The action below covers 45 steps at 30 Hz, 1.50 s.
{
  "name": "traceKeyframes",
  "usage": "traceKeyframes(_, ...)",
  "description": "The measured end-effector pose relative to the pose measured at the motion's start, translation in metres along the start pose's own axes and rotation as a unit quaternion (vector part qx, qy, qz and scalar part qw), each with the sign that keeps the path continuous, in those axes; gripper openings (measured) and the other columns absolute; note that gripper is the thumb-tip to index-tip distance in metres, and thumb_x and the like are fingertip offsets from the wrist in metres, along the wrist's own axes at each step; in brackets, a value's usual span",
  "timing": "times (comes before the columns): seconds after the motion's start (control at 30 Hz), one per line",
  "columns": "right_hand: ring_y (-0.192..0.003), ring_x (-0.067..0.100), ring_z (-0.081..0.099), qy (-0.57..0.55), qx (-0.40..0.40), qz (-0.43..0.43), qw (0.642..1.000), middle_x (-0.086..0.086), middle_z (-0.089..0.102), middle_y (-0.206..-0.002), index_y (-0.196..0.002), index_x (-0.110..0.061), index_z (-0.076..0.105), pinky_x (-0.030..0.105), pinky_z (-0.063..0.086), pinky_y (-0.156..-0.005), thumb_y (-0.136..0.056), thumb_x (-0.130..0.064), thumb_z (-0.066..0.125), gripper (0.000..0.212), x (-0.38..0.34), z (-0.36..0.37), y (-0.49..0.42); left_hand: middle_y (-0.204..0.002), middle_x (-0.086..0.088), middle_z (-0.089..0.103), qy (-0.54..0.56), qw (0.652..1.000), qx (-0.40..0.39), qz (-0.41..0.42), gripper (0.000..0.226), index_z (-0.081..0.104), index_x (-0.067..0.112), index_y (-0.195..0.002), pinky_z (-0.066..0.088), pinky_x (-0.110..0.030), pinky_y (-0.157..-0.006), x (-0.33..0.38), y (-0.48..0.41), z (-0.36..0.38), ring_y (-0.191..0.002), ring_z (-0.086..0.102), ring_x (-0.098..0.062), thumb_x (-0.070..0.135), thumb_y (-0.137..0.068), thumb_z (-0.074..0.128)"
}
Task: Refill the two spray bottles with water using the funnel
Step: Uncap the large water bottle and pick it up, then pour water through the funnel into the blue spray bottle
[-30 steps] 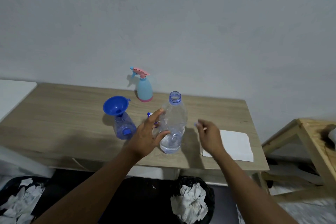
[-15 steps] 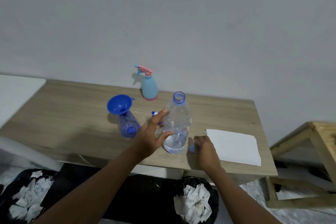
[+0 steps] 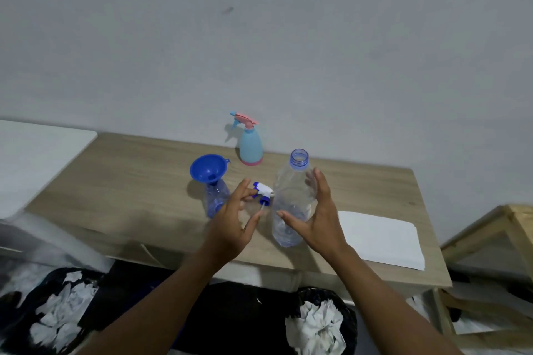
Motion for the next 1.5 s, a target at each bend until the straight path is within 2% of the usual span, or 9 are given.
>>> traceKeyframes(0.13,-0.126,0.010,0.054,-0.013,0.072,0.026,0.997,0.005,0.047,-0.145,-0.147,-0.051,0.012,0.003,0.037,-0.098,-0.073,-0.024,0.089,0.110,-0.001,0.010,-0.004,-0.120,0.009,0.055,-0.025,0.990,0.138,-0.011,0.064,0.045,0.015,-0.138,0.053,-0.047,-0.089,-0.008,0.010,-0.053,-0.106,0.058,-0.019,0.037,-0.083,0.070)
traceKeyframes(0.3,-0.111,-0.005,0.055,0.020,0.086,-0.017,0.996,-0.001,0.046,-0.136,-0.149,-0.046,0.017,0.005,0.040,-0.092,-0.076,-0.020,0.087,0.105,-0.023,0.022,-0.015,-0.128,-0.001,0.055,-0.068,0.966,0.238,-0.077,0.067,0.052,0.015,-0.130,0.043,-0.050,-0.099,-0.041,0.003,-0.107,-0.118,0.049,-0.024,0.048,-0.076,0.073)
traceKeyframes(0.47,-0.106,0.009,0.061,0.052,0.050,-0.034,0.997,0.005,0.050,-0.125,-0.152,-0.041,0.020,0.018,0.048,-0.093,-0.076,-0.022,0.087,0.103,-0.061,0.031,-0.028,-0.133,0.015,0.050,0.034,0.981,0.150,-0.116,0.069,0.049,0.033,-0.129,0.040,-0.038,-0.108,-0.080,-0.025,-0.111,-0.125,0.045,-0.006,0.038,-0.071,0.087)
traceKeyframes(0.73,-0.098,0.008,0.061,0.159,-0.077,0.011,0.984,-0.003,0.048,-0.121,-0.151,-0.053,0.017,0.028,0.054,-0.090,-0.077,-0.031,0.084,0.102,-0.078,0.061,-0.030,-0.122,0.015,0.063,0.131,0.984,0.024,-0.116,0.066,0.050,0.036,-0.128,0.042,-0.012,-0.092,-0.102,-0.046,-0.099,-0.113,0.058,-0.007,0.025,-0.074,0.088)
traceKeyframes(0.83,-0.096,0.006,0.062,0.196,-0.102,0.028,0.975,-0.004,0.047,-0.120,-0.152,-0.052,0.017,0.033,0.055,-0.088,-0.078,-0.032,0.083,0.102,-0.077,0.065,-0.028,-0.122,0.010,0.064,0.140,0.982,0.012,-0.126,0.066,0.052,0.027,-0.132,0.042,-0.003,-0.087,-0.109,-0.047,-0.098,-0.112,0.060,-0.011,0.024,-0.076,0.087)
traceKeyframes(1.07,-0.091,0.008,0.064,0.237,-0.124,0.059,0.962,-0.002,0.048,-0.120,-0.148,-0.060,0.012,0.031,0.056,-0.086,-0.077,-0.034,0.082,0.104,-0.074,0.070,-0.028,-0.126,0.005,0.062,0.128,0.981,-0.007,-0.147,0.079,0.049,0.024,-0.138,0.049,-0.034,-0.097,-0.116,-0.055,-0.096,-0.114,0.059,-0.015,0.042,-0.071,0.087)
traceKeyframes(1.23,-0.091,0.009,0.063,0.269,-0.157,0.081,0.947,-0.001,0.048,-0.117,-0.147,-0.062,0.010,0.037,0.056,-0.087,-0.078,-0.034,0.080,0.102,-0.072,0.077,-0.032,-0.124,0.005,0.063,0.131,0.979,-0.001,-0.158,0.083,0.049,0.024,-0.137,0.056,-0.038,-0.089,-0.121,-0.057,-0.097,-0.106,0.062,-0.012,0.043,-0.067,0.089)
traceKeyframes(1.4,-0.086,0.022,0.065,0.330,-0.196,0.104,0.918,0.002,0.050,-0.113,-0.144,-0.065,0.005,0.045,0.057,-0.082,-0.077,-0.036,0.078,0.104,-0.074,0.079,-0.043,-0.122,0.004,0.064,0.138,0.977,0.000,-0.160,0.087,0.050,0.023,-0.139,0.058,-0.025,-0.076,-0.123,-0.061,-0.102,-0.099,0.066,-0.007,0.045,-0.065,0.090)
traceKeyframes(1.5,-0.090,0.025,0.064,0.367,-0.220,0.116,0.896,0.003,0.049,-0.117,-0.143,-0.066,0.004,0.047,0.058,-0.082,-0.077,-0.035,0.076,0.102,-0.078,0.081,-0.050,-0.124,0.005,0.064,0.145,0.977,-0.007,-0.158,0.090,0.050,0.024,-0.139,0.059,-0.027,-0.077,-0.125,-0.063,-0.103,-0.096,0.068,-0.008,0.049,-0.062,0.089)
Point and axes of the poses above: each hand's wrist, its own y-axis away from the middle knuckle, its own z-axis out of the palm, x = y × z, the point moved 10 cm from there along -y, towards the middle knuckle
